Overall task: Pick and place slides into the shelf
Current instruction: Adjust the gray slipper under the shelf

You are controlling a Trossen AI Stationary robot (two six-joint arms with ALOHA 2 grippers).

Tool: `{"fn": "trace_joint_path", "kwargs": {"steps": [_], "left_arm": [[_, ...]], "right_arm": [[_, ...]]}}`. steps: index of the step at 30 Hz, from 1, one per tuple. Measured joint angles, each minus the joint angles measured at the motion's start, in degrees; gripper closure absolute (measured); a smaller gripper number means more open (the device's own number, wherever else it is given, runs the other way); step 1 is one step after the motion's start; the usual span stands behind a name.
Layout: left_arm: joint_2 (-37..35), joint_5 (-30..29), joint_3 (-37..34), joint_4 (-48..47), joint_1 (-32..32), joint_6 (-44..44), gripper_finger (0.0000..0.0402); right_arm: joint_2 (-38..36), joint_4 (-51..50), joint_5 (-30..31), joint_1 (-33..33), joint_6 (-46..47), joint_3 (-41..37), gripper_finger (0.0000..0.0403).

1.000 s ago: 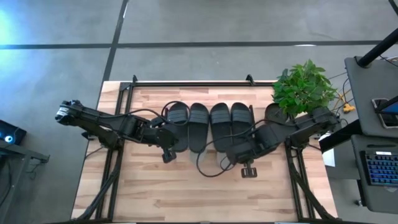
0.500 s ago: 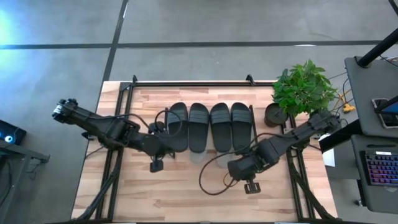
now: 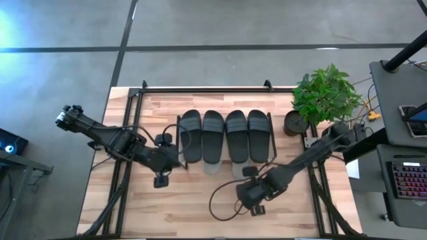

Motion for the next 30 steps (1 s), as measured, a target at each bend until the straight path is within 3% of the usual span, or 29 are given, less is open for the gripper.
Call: {"fn": "trace_joint_path", "kwargs": {"steps": [7, 13, 22, 30], "left_arm": [[-0.2, 0.0, 0.0, -0.9, -1.0, 0.0, 0.0391], [-0.8, 0.0, 0.0, -1.4, -2.1, -0.4, 0.0391], [-0.9, -0.6, -0.6, -7.9, -4.3, -5.3, 0.0391], [-1.8, -0.9, -9.3, -7.6, -6.0, -15.1, 0.0391]], "right_arm": [[7.0, 1.5, 7.5, -0.1, -1.0, -1.1, 0.0380], [12.1, 2.2, 8.0, -1.5, -1.1, -0.8, 0.0380], [13.5, 1.0, 17.3, -4.5, -1.1, 0.1, 0.0381], [13.5, 0.9, 17.4, -7.5, -1.7, 0.5, 0.0381]]}}
